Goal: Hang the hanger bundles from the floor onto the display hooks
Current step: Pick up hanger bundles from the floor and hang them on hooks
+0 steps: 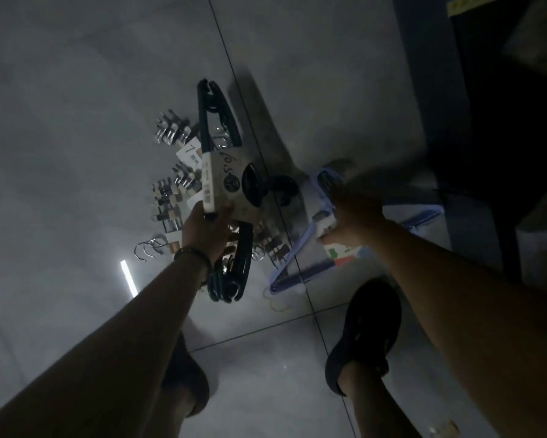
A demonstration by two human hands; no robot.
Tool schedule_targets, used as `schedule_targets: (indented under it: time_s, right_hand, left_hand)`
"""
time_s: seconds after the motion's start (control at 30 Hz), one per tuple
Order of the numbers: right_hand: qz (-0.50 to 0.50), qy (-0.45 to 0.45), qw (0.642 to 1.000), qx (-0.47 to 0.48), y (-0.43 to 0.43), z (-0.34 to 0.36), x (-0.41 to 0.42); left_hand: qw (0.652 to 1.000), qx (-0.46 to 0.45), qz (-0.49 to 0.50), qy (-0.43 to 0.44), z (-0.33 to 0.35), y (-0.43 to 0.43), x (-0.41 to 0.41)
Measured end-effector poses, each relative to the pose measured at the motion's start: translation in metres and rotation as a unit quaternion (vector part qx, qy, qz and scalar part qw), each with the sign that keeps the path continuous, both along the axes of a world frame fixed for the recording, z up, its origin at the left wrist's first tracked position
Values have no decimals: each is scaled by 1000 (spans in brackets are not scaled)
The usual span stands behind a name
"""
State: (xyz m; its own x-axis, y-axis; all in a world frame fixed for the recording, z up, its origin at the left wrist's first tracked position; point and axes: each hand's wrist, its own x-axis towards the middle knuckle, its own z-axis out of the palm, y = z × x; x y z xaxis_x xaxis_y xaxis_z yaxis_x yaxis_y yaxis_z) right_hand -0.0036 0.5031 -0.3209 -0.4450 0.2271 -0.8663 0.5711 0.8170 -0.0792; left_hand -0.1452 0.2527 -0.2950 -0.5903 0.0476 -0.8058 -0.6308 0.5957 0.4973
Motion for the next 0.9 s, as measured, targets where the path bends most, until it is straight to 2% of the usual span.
schedule_targets:
  time_s: [0.07,0.17,0.4,0.57,0.67,0.8,0.9]
  right_hand:
    - [32,-14,999,24,-14,-2,14]
    - [37,-51,998,0,-36,-6,46]
    - [95,11,995,30,-67,-22,91]
    - [160,-66,985,5,-46,-22,74]
    - [134,-86,987,-16,-38,-10,72]
    - [109,10,992,-59,-22,26,79]
    - [9,43,991,-130,-2,59,80]
  left_hand:
    - [1000,-8,-8,9,-4,0,6]
    - [999,-13,-29,23,-6,-1,13]
    - [999,51,10,1,-7,-11,23]
    - [996,87,20,-14,-5,-26,37]
    - [996,83,13,13,-3,-32,41]
    - [995,94,33,-10,4,-45,48]
    - [994,97,42,-38,11,-49,47]
